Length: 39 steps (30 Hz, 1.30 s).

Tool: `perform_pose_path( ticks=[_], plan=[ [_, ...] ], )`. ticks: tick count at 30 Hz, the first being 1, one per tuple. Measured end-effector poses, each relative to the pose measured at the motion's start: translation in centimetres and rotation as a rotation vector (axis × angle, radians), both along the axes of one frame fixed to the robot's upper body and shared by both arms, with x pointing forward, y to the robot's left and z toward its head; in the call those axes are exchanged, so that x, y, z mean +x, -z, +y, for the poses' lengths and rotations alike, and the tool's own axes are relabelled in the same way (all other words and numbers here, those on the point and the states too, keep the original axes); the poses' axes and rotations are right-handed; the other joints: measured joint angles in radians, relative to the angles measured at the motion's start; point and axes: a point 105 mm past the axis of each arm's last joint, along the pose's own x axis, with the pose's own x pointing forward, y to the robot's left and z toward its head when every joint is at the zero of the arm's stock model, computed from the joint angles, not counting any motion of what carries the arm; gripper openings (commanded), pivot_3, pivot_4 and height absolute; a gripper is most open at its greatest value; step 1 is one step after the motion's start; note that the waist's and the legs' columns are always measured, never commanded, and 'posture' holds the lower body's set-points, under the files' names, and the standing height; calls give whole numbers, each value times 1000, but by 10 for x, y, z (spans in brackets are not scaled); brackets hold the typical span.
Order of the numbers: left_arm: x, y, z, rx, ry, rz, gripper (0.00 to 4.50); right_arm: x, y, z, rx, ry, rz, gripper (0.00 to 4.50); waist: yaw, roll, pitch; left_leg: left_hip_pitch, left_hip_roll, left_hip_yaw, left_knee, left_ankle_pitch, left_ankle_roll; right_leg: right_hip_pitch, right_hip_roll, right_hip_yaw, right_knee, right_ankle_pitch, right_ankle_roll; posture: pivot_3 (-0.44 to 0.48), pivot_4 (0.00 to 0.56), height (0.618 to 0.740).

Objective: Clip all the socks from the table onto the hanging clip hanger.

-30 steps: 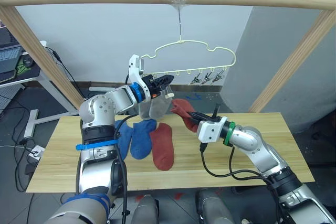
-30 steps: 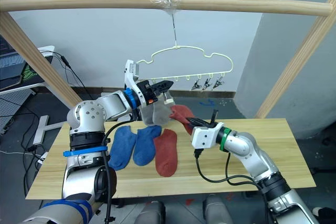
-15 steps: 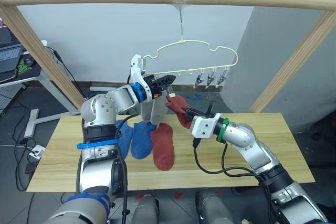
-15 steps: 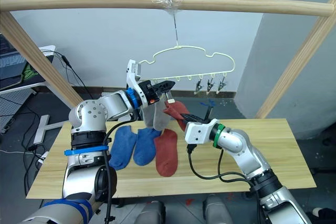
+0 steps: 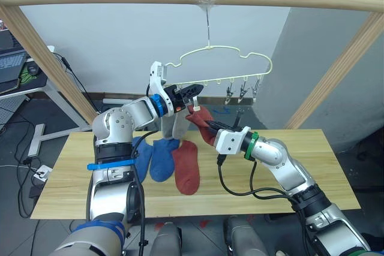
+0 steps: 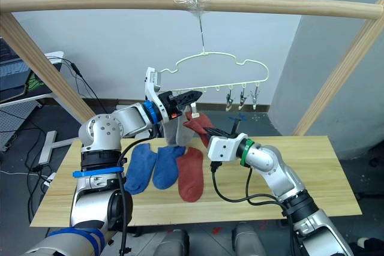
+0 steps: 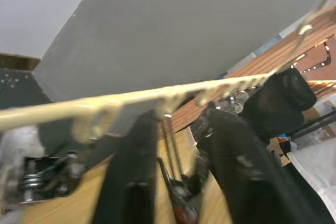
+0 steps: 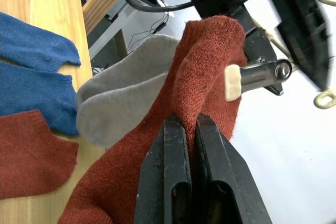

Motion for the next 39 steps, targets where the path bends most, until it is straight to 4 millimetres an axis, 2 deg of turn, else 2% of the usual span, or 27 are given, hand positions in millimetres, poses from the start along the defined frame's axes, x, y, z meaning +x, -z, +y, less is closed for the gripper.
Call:
perform_pose_path(
  ticks=[5,7,13,17,18,20,24,27,29,31,33,36,39],
  plan=[
    [-2,-1,0,-12,14,10,4024,2,3,1,5,8,18,0,-1,0,0,0,0,0,0,0,0,0,0,0,0,0,0,33,162,740],
    [-3,0,3,-11,16,16,4441,5,7,-1,0,17,35,0,-1,0,0,0,0,0,0,0,0,0,0,0,0,0,0,39,165,740],
    [-21,14,17,8,32,67,4441,15,10,1,-3,29,55,0,-5,0,0,0,0,0,0,0,0,0,0,0,0,0,0,63,172,740],
    [-36,14,36,21,-3,70,4500,17,12,1,27,30,87,1040,-3,0,1,0,0,-1,0,0,0,0,0,0,0,0,0,96,177,740],
    [-42,12,42,26,-11,59,4500,18,14,0,34,32,101,1425,-2,0,1,0,0,-1,-1,0,0,0,0,0,0,0,-1,96,177,740],
    [-51,9,46,34,-24,44,4500,17,17,-2,40,39,121,2156,5,0,1,0,0,-1,0,0,0,0,0,0,0,0,-1,102,178,740],
    [-68,20,48,76,-33,52,4500,14,30,-9,66,72,206,3528,22,0,1,1,0,-1,0,0,0,0,0,-1,0,-4,-6,131,183,740],
    [-76,24,52,114,-99,16,4500,13,44,-24,138,166,323,4449,31,0,1,0,0,-1,0,0,0,0,-1,0,0,-4,-7,146,185,740],
    [-81,30,54,139,-150,1,4500,14,49,-36,206,246,402,4449,42,0,1,0,0,-1,0,0,0,0,-1,0,0,-4,-7,146,185,740],
    [-92,46,52,307,-174,-56,4500,16,42,-47,379,366,499,4449,42,0,1,1,1,0,-1,0,0,-1,0,1,1,-5,-9,149,178,740],
    [-98,49,48,417,-170,-168,4500,20,28,-56,524,459,559,4449,47,0,1,0,1,0,-1,0,0,-3,0,0,2,-5,-9,149,178,740],
    [-103,37,45,507,-155,-365,4500,18,3,-53,642,480,580,3918,55,1,1,-1,1,0,-1,0,0,-5,0,0,1,-5,-10,138,175,740],
    [-105,32,39,541,-120,-479,4500,18,-14,-46,712,477,593,2890,56,1,1,-6,1,2,-1,0,0,-9,-2,1,0,-5,-9,138,175,740]
  ],
)
